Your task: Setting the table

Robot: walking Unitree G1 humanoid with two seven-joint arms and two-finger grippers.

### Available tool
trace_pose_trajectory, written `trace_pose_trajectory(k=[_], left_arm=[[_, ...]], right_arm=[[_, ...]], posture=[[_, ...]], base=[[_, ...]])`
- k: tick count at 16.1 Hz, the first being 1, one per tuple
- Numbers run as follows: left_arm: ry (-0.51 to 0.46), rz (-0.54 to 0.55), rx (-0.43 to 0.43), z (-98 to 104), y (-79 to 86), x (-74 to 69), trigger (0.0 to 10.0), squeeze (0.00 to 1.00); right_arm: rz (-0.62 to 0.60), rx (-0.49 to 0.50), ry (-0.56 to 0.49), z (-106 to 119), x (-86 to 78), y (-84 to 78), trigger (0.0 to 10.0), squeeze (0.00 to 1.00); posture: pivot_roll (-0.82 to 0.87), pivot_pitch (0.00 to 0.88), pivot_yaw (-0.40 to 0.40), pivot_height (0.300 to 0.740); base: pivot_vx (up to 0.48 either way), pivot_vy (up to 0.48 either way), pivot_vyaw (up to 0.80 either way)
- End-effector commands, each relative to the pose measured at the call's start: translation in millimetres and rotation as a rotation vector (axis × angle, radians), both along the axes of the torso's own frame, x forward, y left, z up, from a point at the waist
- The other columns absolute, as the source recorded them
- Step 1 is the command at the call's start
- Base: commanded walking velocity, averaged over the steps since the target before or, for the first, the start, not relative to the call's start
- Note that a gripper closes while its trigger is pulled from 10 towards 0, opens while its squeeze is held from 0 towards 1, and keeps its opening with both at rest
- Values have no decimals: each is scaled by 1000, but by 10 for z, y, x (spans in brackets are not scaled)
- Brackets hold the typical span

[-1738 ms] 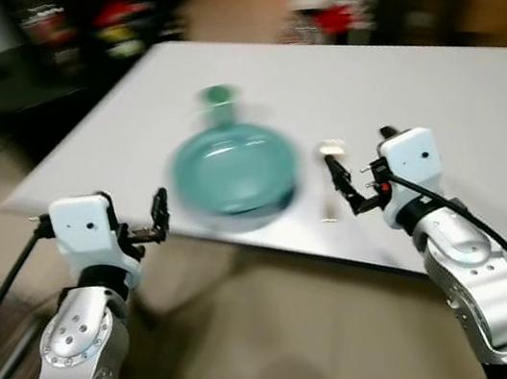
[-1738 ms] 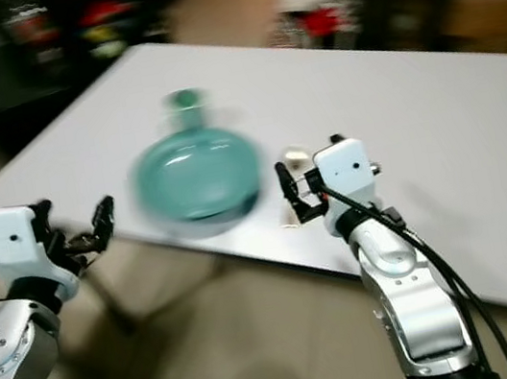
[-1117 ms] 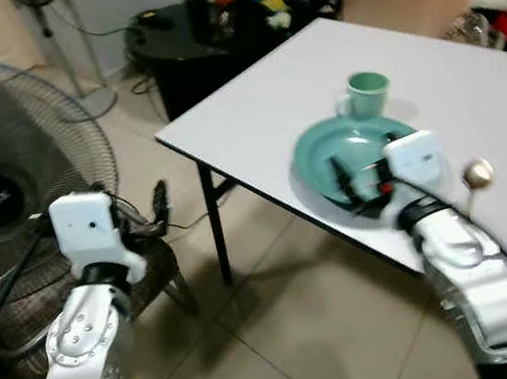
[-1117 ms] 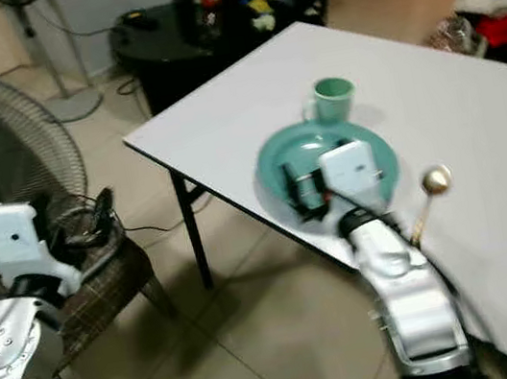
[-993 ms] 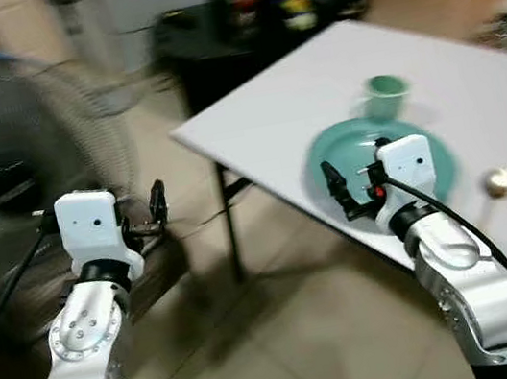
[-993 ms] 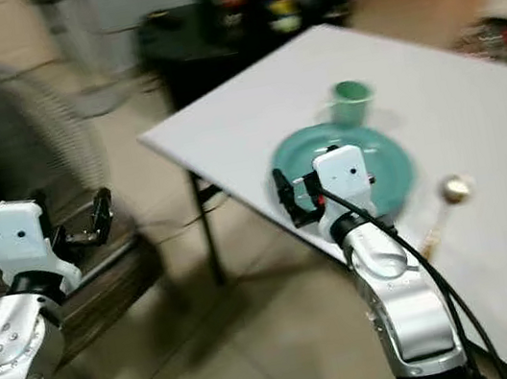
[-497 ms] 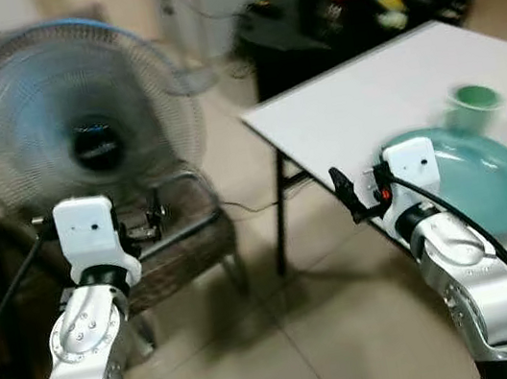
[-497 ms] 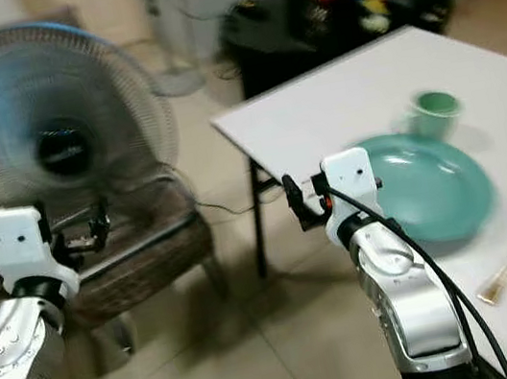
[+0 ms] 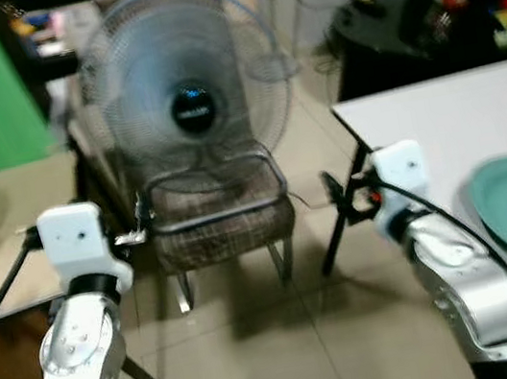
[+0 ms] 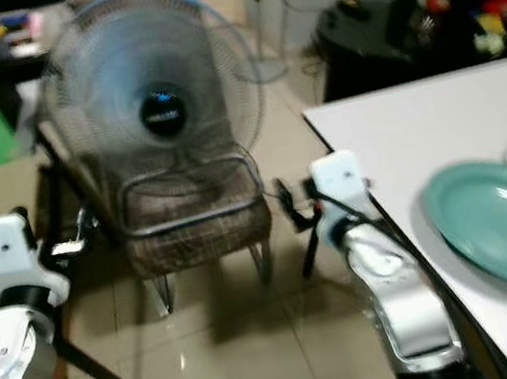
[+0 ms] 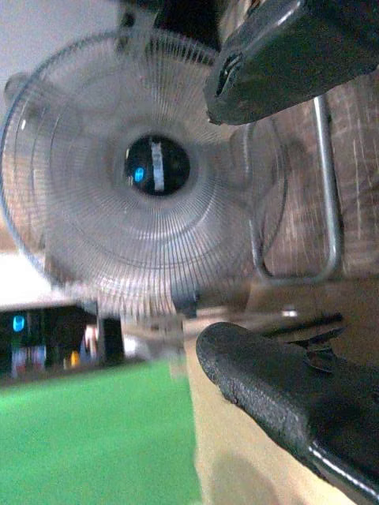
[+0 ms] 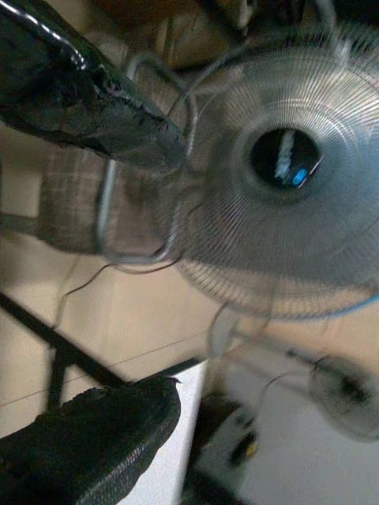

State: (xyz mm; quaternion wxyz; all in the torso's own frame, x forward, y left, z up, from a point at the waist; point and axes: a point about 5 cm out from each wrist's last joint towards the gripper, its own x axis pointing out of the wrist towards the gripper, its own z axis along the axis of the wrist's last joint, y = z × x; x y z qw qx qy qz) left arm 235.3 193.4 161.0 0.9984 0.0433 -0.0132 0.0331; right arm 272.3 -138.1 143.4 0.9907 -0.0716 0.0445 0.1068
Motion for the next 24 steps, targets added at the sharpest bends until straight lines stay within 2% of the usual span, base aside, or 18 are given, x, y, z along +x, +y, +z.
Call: trace_pose_trajectory(k=[1, 2, 4, 5, 6, 8, 14, 20, 22, 24], left_arm=[[-34, 4, -1, 60, -26, -12, 10000, 1000], [-79, 10, -7, 103, 4, -25, 10000, 1000], [-7, 14, -15, 88, 40, -33, 10000, 1000], [-7, 11, -21, 101, 49, -26, 10000, 969], [-14, 11, -22, 111, 63, -9, 10000, 871], [2, -42, -14, 65, 5, -8, 10000, 894], [35, -41, -5, 55, 32, -10, 10000, 902], [47, -63, -15, 36, -26, 24, 10000, 906], [47, -67, -16, 36, -30, 20, 10000, 910], [58, -78, -9, 30, -5, -9, 10000, 914]], right_arm=[[-34, -18, 5, -11, 13, -83, 10000, 1000], [-30, -8, 12, -16, 19, -68, 10000, 1000], [-32, 15, 17, -19, 24, -46, 10000, 1000], [-34, 17, 21, -22, 28, -39, 10000, 1000], [-26, 22, 29, -27, 33, -23, 10000, 1000], [15, 29, 39, -43, 14, 16, 10000, 1000], [111, 12, 51, -70, 14, 135, 10000, 1000], [100, -7, 34, -38, 46, 108, 10000, 1000], [154, -21, 37, -32, 37, 144, 10000, 1000], [185, -23, 29, -33, 4, 202, 10000, 1000]], posture=[[100, 0, -26, 740], [103, 0, -27, 740], [105, 0, -27, 740], [106, 0, -26, 740], [105, 0, -22, 740], [100, 0, -17, 740], [116, 0, -22, 740], [103, 0, -22, 740], [108, 0, -25, 740], [116, 0, 0, 740]], base=[[0, 0, 800], [0, 0, 800], [0, 0, 800], [0, 0, 800], [0, 0, 800], [141, 0, 800], [363, 0, 650], [422, 0, 0], [448, 0, 0], [458, 0, 800]])
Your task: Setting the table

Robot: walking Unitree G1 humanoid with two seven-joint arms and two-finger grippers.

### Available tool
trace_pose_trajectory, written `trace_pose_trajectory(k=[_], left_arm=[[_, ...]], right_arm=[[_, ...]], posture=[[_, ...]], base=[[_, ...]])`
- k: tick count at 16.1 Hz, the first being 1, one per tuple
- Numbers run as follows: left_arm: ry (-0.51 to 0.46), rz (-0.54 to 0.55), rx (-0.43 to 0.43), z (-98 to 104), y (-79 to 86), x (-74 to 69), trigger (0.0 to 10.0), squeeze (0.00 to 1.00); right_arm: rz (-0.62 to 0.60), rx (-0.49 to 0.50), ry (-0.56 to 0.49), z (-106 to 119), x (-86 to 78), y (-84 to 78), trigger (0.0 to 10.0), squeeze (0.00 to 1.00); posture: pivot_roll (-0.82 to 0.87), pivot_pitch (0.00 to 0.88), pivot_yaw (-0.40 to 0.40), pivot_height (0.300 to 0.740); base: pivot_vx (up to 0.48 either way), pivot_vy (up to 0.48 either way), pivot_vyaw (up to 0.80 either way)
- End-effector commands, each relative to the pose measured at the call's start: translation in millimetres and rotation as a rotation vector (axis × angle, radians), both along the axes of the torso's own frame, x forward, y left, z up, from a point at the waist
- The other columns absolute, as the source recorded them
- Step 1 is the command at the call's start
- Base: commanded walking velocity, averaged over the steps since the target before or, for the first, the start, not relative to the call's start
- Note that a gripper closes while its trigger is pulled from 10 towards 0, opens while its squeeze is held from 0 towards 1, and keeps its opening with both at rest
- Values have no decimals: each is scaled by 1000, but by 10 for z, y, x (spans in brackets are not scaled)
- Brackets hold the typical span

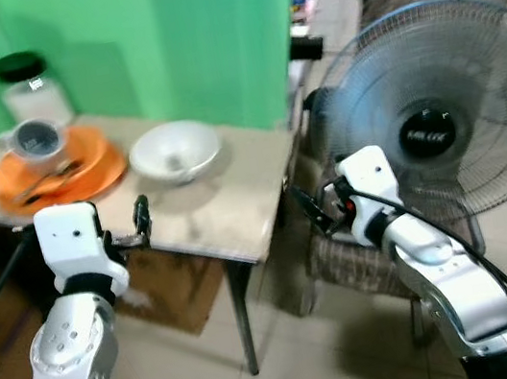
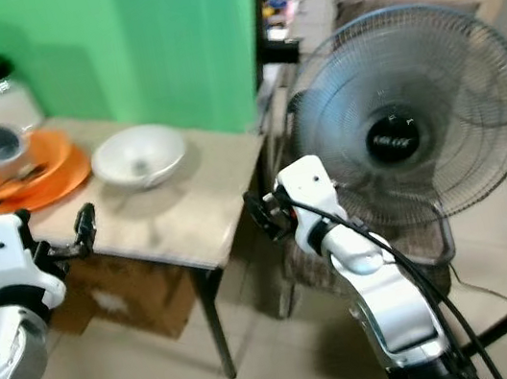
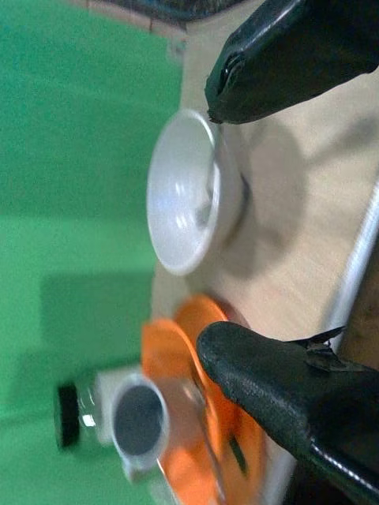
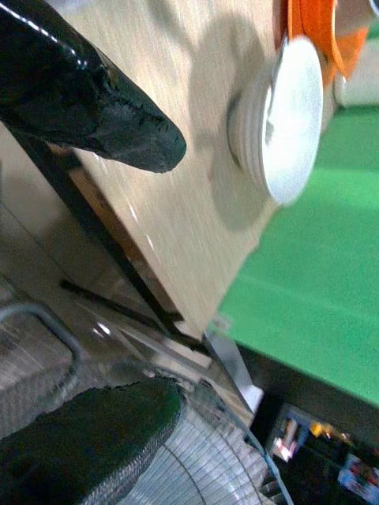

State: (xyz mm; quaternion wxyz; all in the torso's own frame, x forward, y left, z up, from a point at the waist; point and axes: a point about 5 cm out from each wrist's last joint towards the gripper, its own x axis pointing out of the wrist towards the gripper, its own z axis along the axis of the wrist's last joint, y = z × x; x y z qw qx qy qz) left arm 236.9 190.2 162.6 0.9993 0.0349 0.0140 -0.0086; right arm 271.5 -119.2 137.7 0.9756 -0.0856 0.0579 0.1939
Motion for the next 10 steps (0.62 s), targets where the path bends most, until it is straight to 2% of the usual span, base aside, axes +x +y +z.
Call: trace_pose_trajectory(k=[1, 3, 5, 10], left_arm=[[11, -18, 25, 14, 31, -34, 10000, 914], [14, -49, 42, 30, 23, -36, 10000, 910], [29, -105, 85, 26, -31, -59, 10000, 910], [41, -136, 102, 19, -52, -105, 10000, 906]], right_arm=[[9, 13, -6, 14, -10, 25, 10000, 1000], [1, 30, -3, 4, -31, 26, 10000, 1000], [-6, 88, 9, -32, -72, 7, 10000, 1000], [14, 82, -9, 20, 5, -3, 10000, 1000]], posture=[[123, 0, 11, 740], [130, 0, 16, 740], [146, 0, 16, 740], [161, 0, 9, 740]], base=[[465, 0, 800], [472, 0, 800], [472, 0, 0], [465, 0, 0]])
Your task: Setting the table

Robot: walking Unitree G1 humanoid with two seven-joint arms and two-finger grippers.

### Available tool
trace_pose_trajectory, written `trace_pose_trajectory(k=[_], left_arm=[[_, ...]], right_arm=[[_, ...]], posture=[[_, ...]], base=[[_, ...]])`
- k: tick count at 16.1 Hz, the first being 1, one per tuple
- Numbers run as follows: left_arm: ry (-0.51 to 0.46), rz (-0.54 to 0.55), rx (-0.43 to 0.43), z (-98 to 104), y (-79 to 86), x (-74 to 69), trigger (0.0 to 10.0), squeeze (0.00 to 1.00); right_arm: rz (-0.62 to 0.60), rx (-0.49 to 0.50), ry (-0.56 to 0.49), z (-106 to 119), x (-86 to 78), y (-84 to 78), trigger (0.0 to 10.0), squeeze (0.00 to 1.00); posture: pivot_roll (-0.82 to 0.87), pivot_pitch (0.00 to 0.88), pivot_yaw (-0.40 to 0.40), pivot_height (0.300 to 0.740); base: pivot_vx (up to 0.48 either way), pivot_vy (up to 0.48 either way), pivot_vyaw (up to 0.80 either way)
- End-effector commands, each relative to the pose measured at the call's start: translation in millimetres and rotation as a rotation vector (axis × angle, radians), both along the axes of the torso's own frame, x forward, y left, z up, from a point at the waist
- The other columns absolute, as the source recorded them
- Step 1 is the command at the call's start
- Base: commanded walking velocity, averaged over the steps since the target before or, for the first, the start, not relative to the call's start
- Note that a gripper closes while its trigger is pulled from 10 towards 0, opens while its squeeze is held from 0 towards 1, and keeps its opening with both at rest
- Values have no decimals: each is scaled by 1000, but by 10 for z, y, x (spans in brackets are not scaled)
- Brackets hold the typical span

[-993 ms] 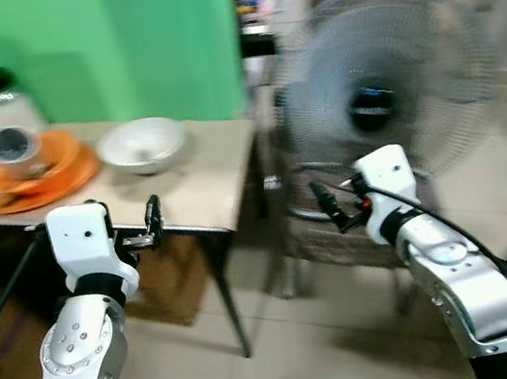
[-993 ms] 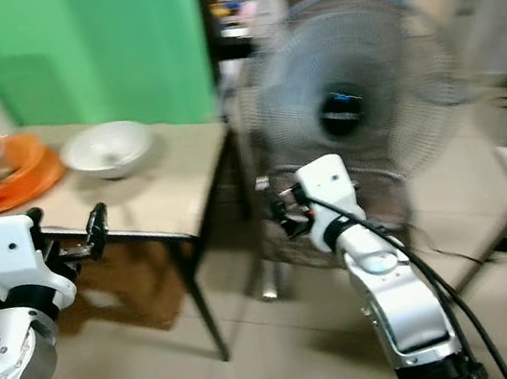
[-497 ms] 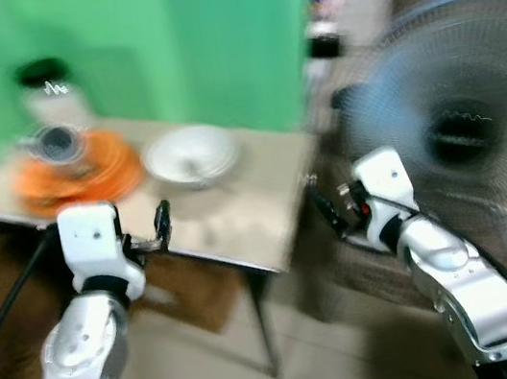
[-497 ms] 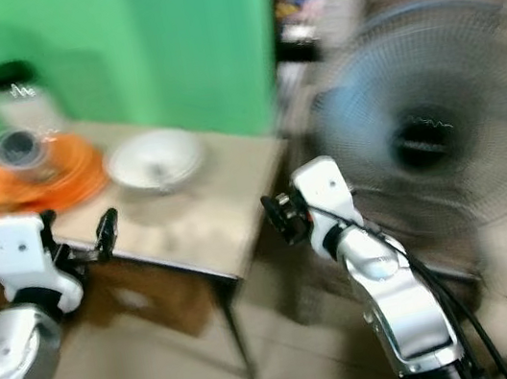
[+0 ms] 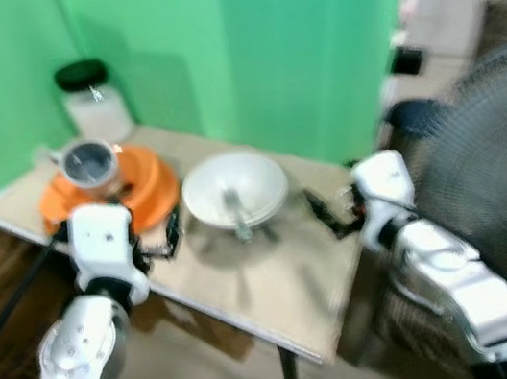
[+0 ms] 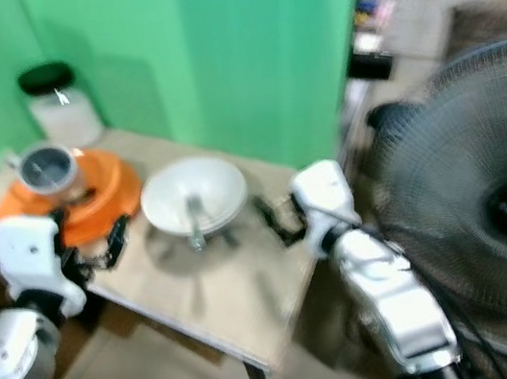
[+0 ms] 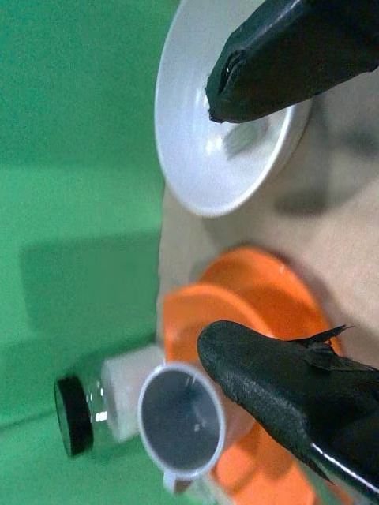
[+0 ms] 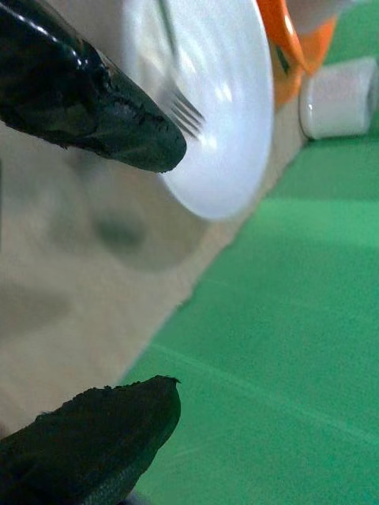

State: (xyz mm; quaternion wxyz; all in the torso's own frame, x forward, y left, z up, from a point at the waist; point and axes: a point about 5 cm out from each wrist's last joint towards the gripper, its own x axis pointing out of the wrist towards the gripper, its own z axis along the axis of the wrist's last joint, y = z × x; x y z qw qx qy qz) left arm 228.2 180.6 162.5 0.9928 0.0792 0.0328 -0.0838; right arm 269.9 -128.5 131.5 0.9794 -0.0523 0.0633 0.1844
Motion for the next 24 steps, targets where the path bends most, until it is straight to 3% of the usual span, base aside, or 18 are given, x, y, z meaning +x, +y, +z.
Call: trace_pose_trajectory(k=[1, 2, 8, 11, 14, 16, 18, 19, 20, 21, 24], left_arm=[[-3, 3, 18, 21, 37, -23, 10000, 902], [5, -25, 32, 19, 23, -32, 10000, 863], [24, -68, 44, -9, -2, -115, 10000, 843], [69, -142, 71, -45, -33, -182, 10000, 839], [133, -214, 115, -62, -1, -263, 10000, 835], [188, -279, 141, -56, 37, -346, 10000, 788], [230, -331, 135, -35, 56, -411, 10000, 765], [255, -316, 128, -69, 85, -397, 10000, 706], [270, -300, 134, -99, 106, -378, 10000, 675], [302, -234, 134, -230, 173, -274, 10000, 635], [287, -177, 155, -392, 222, -94, 10000, 620]], right_arm=[[32, 13, -34, 105, 48, 73, 10000, 1000], [38, 60, -26, 190, 95, 62, 10000, 0], [116, 109, -20, 482, 207, 12, 10000, 0], [183, 89, 95, 565, 249, 76, 10000, 0], [132, 57, 276, 554, 295, 58, 10000, 0], [181, 92, 407, 582, 254, 141, 10000, 0], [277, 86, 489, 601, 180, 306, 10000, 0], [299, 74, 505, 596, 167, 349, 10000, 0], [299, 74, 508, 604, 169, 354, 10000, 0], [276, 87, 440, 690, 219, 324, 10000, 0], [245, 86, 248, 836, 260, 231, 10000, 0]], posture=[[160, 0, 8, 740], [155, 0, 7, 740], [162, 0, -16, 740], [165, 0, -23, 740], [167, 0, -34, 740], [168, 0, -39, 740], [172, 0, -45, 740], [174, 0, -49, 740], [174, 0, -50, 740], [167, 0, -48, 740], [157, 0, -45, 740]], base=[[458, 0, 0], [0, 0, 0], [0, 0, 0], [0, 0, 0], [0, 0, 0], [0, 0, 0], [0, 0, 0], [0, 0, 0], [0, 0, 0], [0, 0, 0], [0, 0, 0]])
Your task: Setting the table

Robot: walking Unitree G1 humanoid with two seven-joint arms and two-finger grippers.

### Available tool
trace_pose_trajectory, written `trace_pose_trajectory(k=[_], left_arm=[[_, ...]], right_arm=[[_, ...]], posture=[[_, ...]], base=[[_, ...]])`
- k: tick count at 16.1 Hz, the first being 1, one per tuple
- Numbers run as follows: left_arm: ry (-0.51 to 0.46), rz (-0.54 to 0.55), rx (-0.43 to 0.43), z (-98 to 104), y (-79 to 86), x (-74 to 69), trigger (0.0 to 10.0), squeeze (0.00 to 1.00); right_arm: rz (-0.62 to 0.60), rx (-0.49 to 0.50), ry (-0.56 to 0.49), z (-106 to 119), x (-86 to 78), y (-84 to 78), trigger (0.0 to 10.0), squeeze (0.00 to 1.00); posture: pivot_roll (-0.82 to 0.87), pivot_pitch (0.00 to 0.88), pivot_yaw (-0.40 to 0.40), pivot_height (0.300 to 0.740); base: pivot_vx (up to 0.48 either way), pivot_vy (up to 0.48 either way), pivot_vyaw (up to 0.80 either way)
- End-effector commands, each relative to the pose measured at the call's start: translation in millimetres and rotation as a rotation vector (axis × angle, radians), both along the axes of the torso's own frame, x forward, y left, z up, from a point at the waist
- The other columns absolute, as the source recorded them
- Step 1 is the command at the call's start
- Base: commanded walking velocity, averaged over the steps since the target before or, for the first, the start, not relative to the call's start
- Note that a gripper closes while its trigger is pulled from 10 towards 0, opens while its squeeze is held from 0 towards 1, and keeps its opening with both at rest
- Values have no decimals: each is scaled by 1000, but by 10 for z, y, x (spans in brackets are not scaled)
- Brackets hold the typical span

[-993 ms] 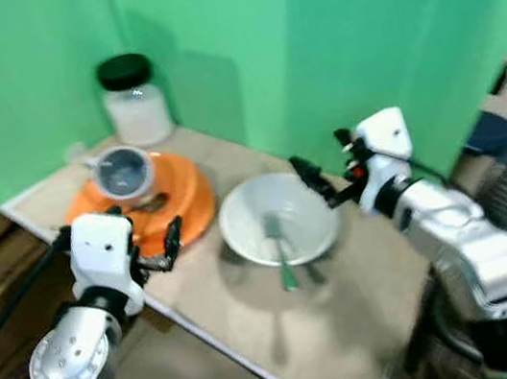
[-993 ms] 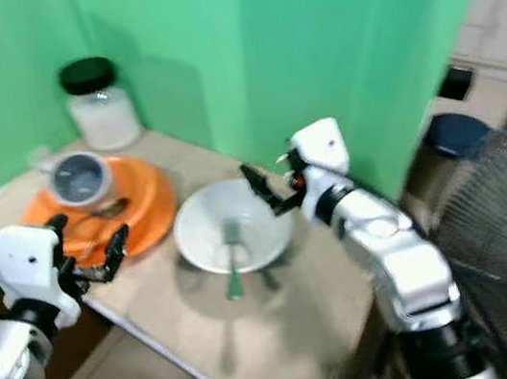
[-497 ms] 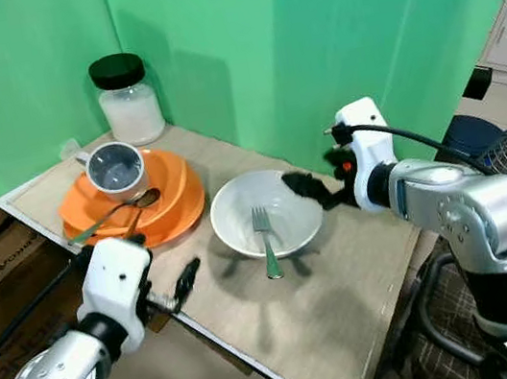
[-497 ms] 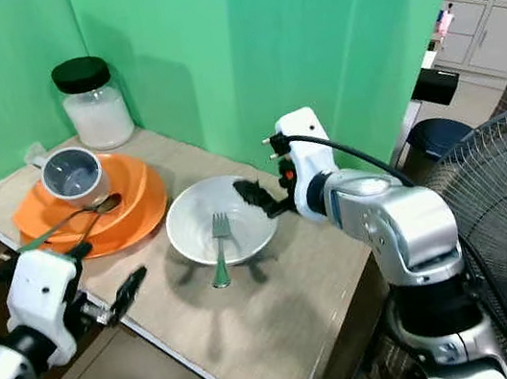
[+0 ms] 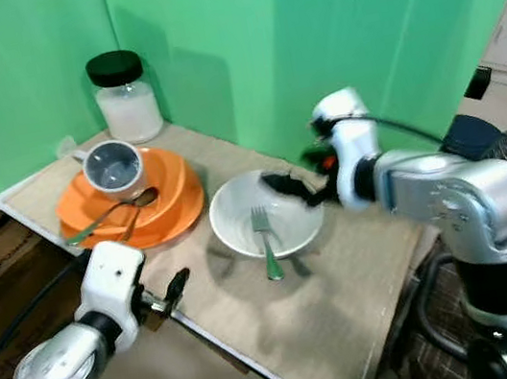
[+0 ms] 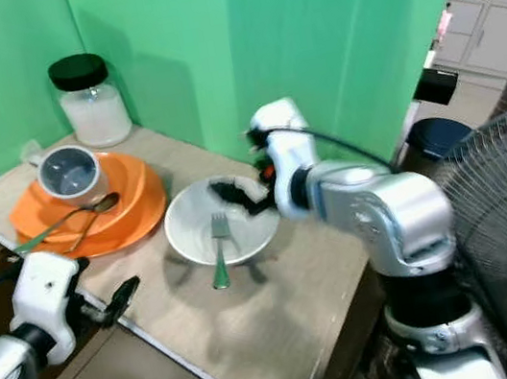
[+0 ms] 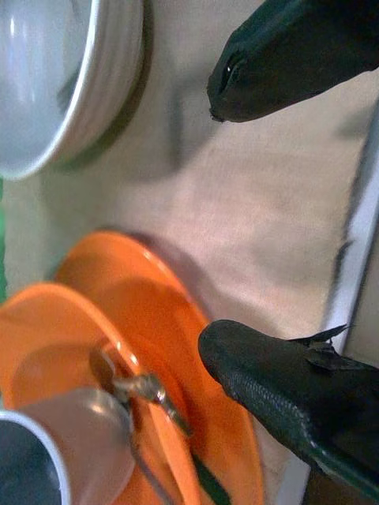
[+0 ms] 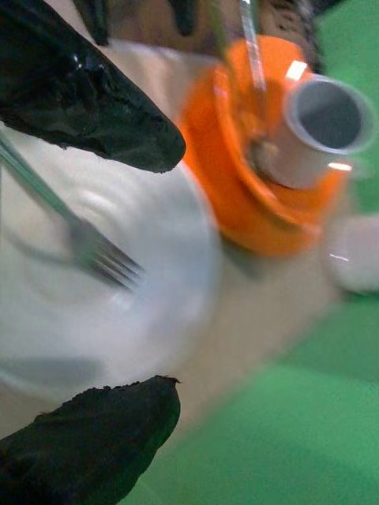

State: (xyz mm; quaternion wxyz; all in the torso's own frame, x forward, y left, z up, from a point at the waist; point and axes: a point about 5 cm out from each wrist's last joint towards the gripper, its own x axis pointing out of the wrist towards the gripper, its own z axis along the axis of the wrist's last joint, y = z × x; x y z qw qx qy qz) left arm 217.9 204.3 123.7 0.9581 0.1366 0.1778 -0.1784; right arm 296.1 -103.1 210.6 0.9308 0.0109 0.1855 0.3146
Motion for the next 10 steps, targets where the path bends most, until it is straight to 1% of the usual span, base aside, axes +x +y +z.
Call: trace_pose_trajectory(k=[1, 3, 4, 5, 7, 8, 10], left_arm=[[-34, 8, 5, -40, -9, 82, 10000, 616], [-34, 4, -3, -128, -11, 202, 10000, 612], [-24, -30, 8, -177, -39, 267, 10000, 612], [-13, -60, 2, -217, -74, 322, 10000, 612], [6, -102, 2, -303, -143, 438, 10000, 608], [9, -140, 0, -323, -207, 497, 10000, 608], [15, -205, -12, -337, -312, 550, 10000, 608]], right_arm=[[-9, -10, -85, 62, -14, -61, 10000, 0], [-33, -13, -56, 10, -39, -141, 10000, 0], [-55, -7, -55, 0, -46, -182, 10000, 0], [-73, -4, -58, -8, -52, -212, 10000, 0], [-79, -8, -73, -22, -58, -222, 10000, 0], [-76, -13, -83, -28, -69, -218, 10000, 0], [-71, -20, -92, -36, -82, -214, 10000, 0]], posture=[[145, 0, -40, 740], [139, 0, -37, 740], [134, 0, -33, 740], [134, 0, -33, 740], [123, 0, -19, 740], [121, 0, -16, 740], [114, 0, -9, 740]], base=[[0, 0, 0], [0, 0, 0], [0, 0, 0], [0, 0, 0], [0, 0, 0], [0, 0, 0], [0, 0, 0]])
